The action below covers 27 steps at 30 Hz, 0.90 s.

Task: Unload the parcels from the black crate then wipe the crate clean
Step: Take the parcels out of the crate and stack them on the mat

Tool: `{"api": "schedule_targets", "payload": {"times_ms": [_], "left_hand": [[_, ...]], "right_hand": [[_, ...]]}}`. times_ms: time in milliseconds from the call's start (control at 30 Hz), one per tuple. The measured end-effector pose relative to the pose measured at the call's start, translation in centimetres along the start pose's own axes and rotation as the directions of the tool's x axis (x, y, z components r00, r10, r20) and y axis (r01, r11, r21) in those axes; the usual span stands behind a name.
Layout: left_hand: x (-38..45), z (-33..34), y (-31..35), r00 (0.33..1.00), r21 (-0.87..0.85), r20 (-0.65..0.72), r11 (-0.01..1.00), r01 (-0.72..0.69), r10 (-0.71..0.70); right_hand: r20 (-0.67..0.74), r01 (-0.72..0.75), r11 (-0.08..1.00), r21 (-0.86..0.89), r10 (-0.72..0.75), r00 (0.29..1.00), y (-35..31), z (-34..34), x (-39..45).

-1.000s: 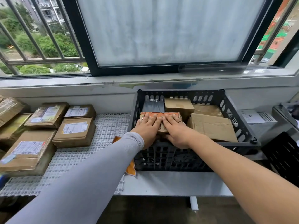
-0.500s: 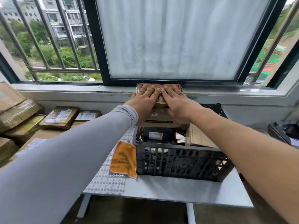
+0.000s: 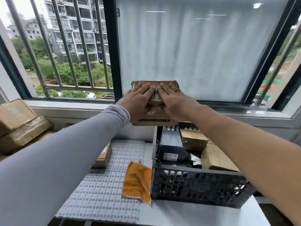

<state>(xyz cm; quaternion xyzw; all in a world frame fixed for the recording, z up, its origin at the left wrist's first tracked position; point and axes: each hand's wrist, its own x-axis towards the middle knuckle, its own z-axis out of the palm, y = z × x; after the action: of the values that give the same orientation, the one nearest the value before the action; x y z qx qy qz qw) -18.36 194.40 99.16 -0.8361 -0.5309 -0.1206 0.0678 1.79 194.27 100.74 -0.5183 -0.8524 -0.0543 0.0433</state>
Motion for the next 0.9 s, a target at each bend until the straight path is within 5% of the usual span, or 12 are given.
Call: {"api": "schedule_targets", "payload": {"times_ms": [400,533,667,800,900], "left_hand": [[-2.5,1.2,-12.3,0.995,-0.055,-0.076,0.997,-0.061,0.057],[-3.4,0.7,-15.7,0.992,-0.326,-0.113,0.945,0.015,-0.055],[-4.5,0.5,-17.3,0.941,-0.742,-0.12,0.658,0.126,-0.316],[-4.8,0.9,-18.3,0.912,-0.945,0.182,0.189,0.265,-0.367],[-5.2,1.4,-18.8,0.884,-0.941,0.267,0.097,0.326,-0.383]], "right_hand": [[-0.01,-0.029,0.998,-0.052,0.028,1.0,-9.2,2.9,7.9],[-0.029,-0.066,0.996,-0.059,0.064,0.997,-11.5,3.4,9.8],[-0.032,-0.119,0.993,0.005,0.12,0.992,-13.2,4.5,10.4],[-0.05,-0.134,0.99,-0.035,0.132,0.99,-14.4,5.5,9.7],[-0.044,-0.119,0.99,-0.07,0.116,0.992,-15.1,5.7,9.3]]}}
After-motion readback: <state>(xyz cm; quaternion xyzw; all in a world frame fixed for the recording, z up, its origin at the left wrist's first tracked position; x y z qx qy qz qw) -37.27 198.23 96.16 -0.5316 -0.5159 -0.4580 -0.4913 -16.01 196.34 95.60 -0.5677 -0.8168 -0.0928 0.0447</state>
